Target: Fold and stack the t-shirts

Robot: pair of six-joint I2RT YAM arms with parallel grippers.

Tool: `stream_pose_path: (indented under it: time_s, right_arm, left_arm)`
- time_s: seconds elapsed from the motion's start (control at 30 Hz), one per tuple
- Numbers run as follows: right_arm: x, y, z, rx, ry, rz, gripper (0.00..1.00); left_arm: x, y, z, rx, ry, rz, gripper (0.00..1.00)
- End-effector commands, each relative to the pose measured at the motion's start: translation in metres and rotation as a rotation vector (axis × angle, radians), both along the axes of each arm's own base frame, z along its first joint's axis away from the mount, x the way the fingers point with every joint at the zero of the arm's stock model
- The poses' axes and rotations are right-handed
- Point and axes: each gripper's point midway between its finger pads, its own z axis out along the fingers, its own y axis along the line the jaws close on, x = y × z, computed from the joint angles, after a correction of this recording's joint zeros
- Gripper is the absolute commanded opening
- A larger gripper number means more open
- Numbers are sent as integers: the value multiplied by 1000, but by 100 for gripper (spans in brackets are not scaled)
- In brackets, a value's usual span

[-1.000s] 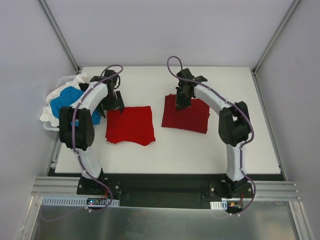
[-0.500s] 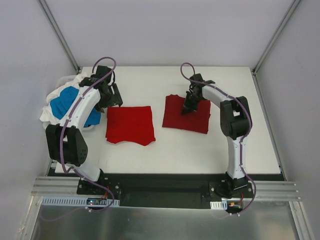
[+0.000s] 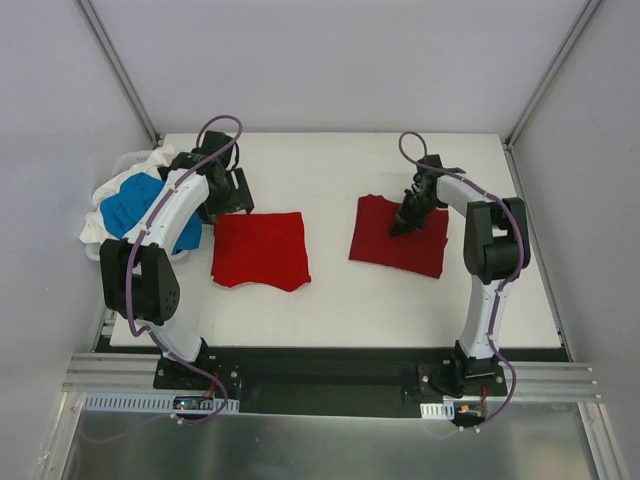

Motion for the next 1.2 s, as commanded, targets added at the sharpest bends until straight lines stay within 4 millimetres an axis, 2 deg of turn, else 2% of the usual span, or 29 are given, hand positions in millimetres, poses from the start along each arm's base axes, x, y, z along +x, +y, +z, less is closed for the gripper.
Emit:
stream_pose_path:
  time_s: [0.0, 0.2, 0.57, 0.7, 0.77, 0.9, 0.93, 0.97, 1.03, 1.1, 1.13, 1.17]
  right_arm:
    - [-9, -37, 17, -67, -3, -29, 1]
    - [-19, -53, 23, -81, 9, -30, 1]
    - [-46, -57, 24, -10, 46, 72, 1]
    - [-57, -64, 31, 19, 35, 58, 1]
    - [-64, -68, 28, 15, 48, 51, 1]
    - [-64, -72, 33, -6, 28, 61, 1]
    - [-64, -73, 36, -17, 25, 75, 1]
    - [-54, -73, 47, -48, -17, 96, 1]
    - [-48, -59, 77, -72, -98, 152, 1]
    - [-38, -19, 111, -58, -193, 238, 6]
    - [-39, -3, 114, -29, -183, 259, 21]
    - [-48, 25, 114, 6, -171, 313, 28]
  left_arm:
    - [5, -4, 8, -8, -16, -21, 79]
    - [8, -5, 5, -9, -5, -24, 79]
    - [10, -3, 5, 6, -7, -39, 79]
    - [10, -3, 3, 6, -1, -39, 79]
    - [10, -4, 3, 3, 0, -40, 79]
    - [11, -5, 3, -3, -2, -41, 79]
    - [12, -6, 4, -4, -4, -43, 79]
    - [12, -6, 5, -4, -7, -44, 79]
    - [13, -3, 11, 11, -28, -33, 79]
    - [11, 0, 16, 35, -46, -29, 80]
    - [10, 4, 16, 58, -47, -26, 80]
    - [9, 4, 10, 71, -28, -36, 80]
